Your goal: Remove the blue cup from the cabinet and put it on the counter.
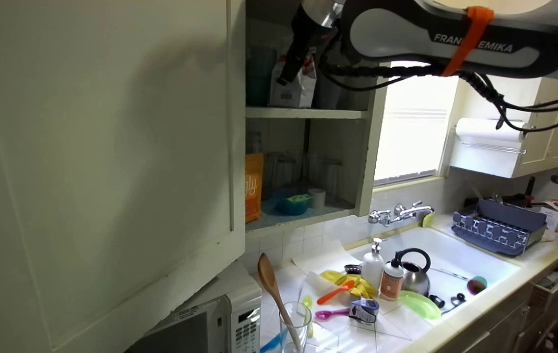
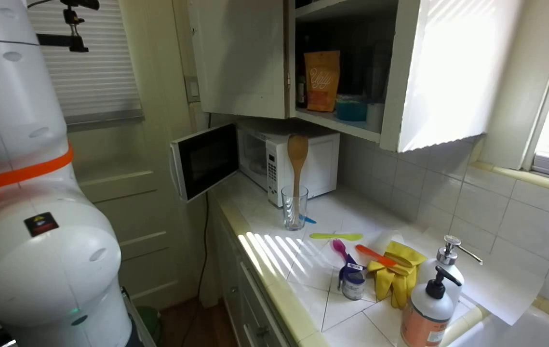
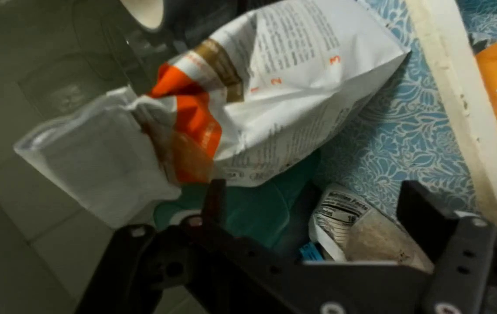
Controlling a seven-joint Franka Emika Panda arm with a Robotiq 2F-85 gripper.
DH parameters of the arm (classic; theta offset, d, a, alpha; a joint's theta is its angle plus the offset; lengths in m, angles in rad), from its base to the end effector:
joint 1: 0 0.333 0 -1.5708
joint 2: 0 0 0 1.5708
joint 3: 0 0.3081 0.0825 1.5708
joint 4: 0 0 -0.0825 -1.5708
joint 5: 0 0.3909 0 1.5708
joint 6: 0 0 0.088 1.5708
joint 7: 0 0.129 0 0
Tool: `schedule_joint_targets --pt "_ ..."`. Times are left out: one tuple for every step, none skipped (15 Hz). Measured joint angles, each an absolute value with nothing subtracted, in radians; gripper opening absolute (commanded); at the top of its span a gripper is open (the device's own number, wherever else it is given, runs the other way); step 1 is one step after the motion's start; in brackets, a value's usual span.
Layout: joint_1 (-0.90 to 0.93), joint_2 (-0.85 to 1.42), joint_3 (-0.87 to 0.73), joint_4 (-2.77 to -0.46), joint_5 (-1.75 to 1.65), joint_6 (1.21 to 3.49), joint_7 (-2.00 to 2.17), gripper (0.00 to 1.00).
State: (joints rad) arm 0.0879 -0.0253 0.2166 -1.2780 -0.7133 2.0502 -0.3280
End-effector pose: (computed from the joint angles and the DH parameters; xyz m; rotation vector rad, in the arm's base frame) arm 0.5561 0.1269 0.8336 2.0957 0.7652 0.9288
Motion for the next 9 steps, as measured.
schedule_joint_targets --pt "0.093 -0.012 0.220 -1.266 -0.725 2.052 -0.365 1.00" --pt "0.093 -0.001 0.225 -1.257 -0.742 2.060 -0.396 1.00" --pt "0.093 0.009 0.226 -1.248 -0.764 2.074 -0.421 1.00" --pt "0.092 0.018 0.226 -1.239 -0.790 2.094 -0.442 1.00" --pt "0.091 0.027 0.224 -1.228 -0.815 2.115 -0.458 1.00" --pt "0.089 0.034 0.222 -1.218 -0.837 2.135 -0.472 0.99" --pt "0.088 0.041 0.221 -1.207 -0.853 2.148 -0.483 0.93" --pt "0.087 0.046 0.219 -1.199 -0.862 2.159 -0.492 0.95" --pt "0.085 0.051 0.218 -1.194 -0.863 2.172 -0.501 0.84"
